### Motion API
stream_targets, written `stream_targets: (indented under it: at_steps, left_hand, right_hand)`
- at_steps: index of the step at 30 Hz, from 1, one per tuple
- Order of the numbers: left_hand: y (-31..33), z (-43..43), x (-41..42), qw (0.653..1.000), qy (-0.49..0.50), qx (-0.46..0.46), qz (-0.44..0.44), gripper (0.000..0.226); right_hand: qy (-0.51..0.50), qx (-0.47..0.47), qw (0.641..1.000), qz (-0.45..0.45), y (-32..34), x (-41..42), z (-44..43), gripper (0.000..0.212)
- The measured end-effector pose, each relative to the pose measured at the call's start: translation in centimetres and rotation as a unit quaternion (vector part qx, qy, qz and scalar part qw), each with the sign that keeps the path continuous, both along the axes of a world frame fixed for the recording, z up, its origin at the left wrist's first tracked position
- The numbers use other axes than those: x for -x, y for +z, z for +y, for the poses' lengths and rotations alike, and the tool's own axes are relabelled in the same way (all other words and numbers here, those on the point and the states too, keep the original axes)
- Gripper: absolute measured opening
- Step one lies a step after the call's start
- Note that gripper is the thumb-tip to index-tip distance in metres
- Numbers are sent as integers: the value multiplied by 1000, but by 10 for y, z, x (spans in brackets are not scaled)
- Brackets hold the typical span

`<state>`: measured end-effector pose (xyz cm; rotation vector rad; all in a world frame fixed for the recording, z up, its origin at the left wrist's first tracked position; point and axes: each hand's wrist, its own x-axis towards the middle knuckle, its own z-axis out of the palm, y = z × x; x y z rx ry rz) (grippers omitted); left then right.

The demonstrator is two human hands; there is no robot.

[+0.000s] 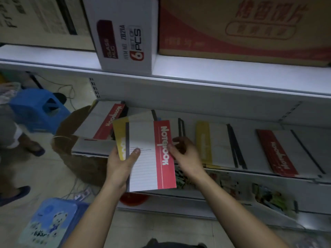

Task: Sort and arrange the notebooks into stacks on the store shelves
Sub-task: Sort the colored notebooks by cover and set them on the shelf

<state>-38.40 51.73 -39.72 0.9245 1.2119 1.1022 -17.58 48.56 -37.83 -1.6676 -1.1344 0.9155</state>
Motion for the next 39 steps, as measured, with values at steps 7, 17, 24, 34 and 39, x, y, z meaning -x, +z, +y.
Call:
stream_targets:
  at_steps: [7,17,24,34,39]
  left_hand:
    - [-1,-3,-66,996,-91,-14,0,40]
    - [19,-23,-163,939,-305,-104,118,47]
    - [21,-51,-235,928,-338,-111,111,45]
    - [7,-57,-277,982,-149,-68,96,44]
    - [6,-71,-293,990,-103,-47,81,54]
  right_hand:
    - [-141,-28,986,87,-3,-46,-40,21]
    - [53,-116,839,-528,34,-182,-91,71]
    - [161,-17,857,-490,39,-258,-120,42]
    - [-201,60,958,-196,10,-405,-147,11]
    - [-239,142,939,-202,-8,-436,-127,22]
